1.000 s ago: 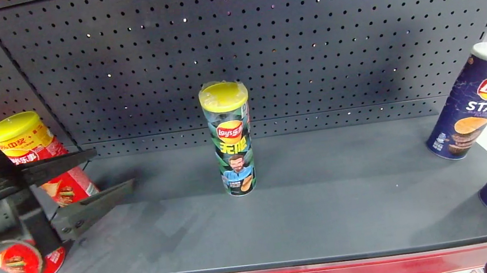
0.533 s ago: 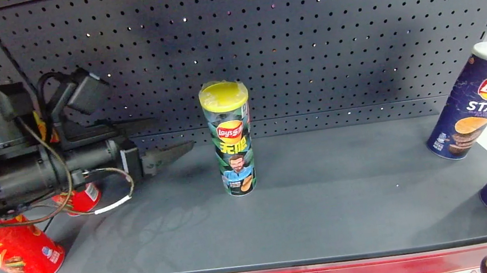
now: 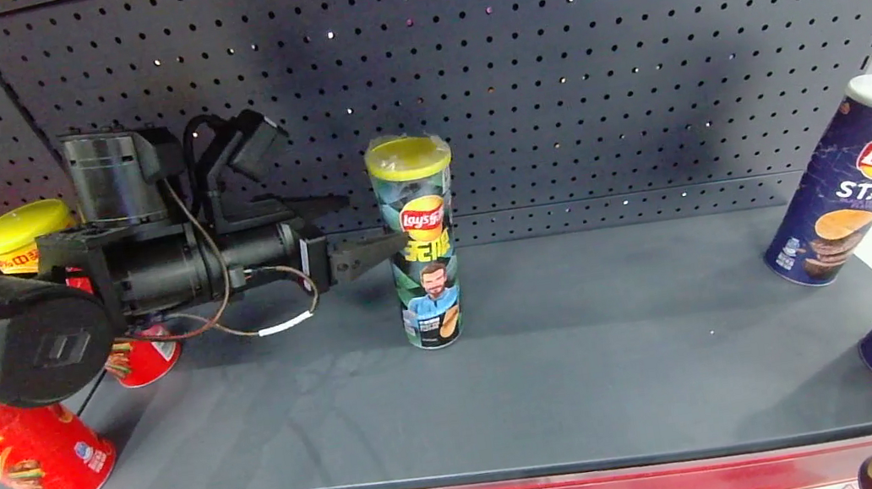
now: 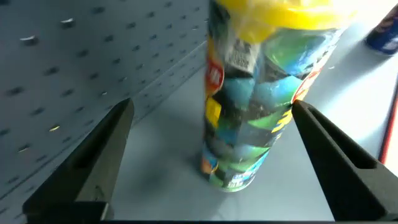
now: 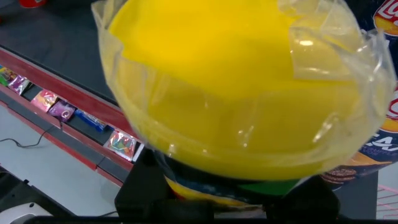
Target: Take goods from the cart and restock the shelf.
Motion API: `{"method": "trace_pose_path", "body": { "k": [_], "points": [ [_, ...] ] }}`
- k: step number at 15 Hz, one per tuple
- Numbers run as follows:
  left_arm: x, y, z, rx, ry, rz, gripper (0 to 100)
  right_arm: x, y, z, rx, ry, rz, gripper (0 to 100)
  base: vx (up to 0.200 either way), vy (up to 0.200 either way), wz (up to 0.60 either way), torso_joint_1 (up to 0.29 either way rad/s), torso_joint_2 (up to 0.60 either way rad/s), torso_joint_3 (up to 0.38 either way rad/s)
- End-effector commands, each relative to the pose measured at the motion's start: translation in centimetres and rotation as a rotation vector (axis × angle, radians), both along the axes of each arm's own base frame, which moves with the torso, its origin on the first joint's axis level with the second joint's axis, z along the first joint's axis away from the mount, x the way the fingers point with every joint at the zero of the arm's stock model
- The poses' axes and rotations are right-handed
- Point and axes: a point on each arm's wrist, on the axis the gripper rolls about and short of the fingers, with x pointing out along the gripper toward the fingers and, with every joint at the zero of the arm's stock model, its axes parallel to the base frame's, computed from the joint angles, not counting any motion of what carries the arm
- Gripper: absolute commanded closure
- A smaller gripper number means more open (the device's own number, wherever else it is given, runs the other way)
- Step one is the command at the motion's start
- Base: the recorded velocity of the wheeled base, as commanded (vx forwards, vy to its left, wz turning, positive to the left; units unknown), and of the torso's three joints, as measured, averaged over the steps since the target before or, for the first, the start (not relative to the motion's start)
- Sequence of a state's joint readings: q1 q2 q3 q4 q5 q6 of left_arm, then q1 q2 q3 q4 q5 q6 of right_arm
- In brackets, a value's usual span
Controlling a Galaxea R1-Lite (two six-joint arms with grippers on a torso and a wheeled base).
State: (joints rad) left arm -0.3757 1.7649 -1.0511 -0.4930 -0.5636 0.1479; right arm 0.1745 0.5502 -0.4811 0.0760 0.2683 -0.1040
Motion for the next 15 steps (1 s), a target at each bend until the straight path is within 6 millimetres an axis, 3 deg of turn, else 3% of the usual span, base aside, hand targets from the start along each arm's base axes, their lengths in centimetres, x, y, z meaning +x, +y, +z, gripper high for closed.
{"method": "trace_pose_path", "body": {
  "k": [1, 6, 11, 15],
  "points": [
    [0.0, -1.2, -0.2, -0.005, 0.012, -0.031, 0, 0.1, 0.0, -0.1, -0.001, 0.007, 0.001, 100, 0.000, 0.000, 0.00, 0.000, 0.00, 0.000],
    [-0.6, -1.5, -0.3, -0.006, 0.023, -0.047, 0, 0.3, 0.1, -0.1, -0.002, 0.016, -0.001, 100, 0.000, 0.000, 0.00, 0.000, 0.00, 0.000],
    [-3.6, -2.3, -0.9, 0.020, 0.048, -0.059, 0, 0.7, 0.1, -0.1, 0.007, 0.037, -0.002, 100, 0.000, 0.000, 0.00, 0.000, 0.00, 0.000],
    [-3.3, -3.2, -1.2, 0.039, 0.047, -0.015, 0, 1.4, 0.2, 0.2, 0.008, 0.029, -0.005, 100, 0.000, 0.000, 0.00, 0.000, 0.00, 0.000]
  ]
}}
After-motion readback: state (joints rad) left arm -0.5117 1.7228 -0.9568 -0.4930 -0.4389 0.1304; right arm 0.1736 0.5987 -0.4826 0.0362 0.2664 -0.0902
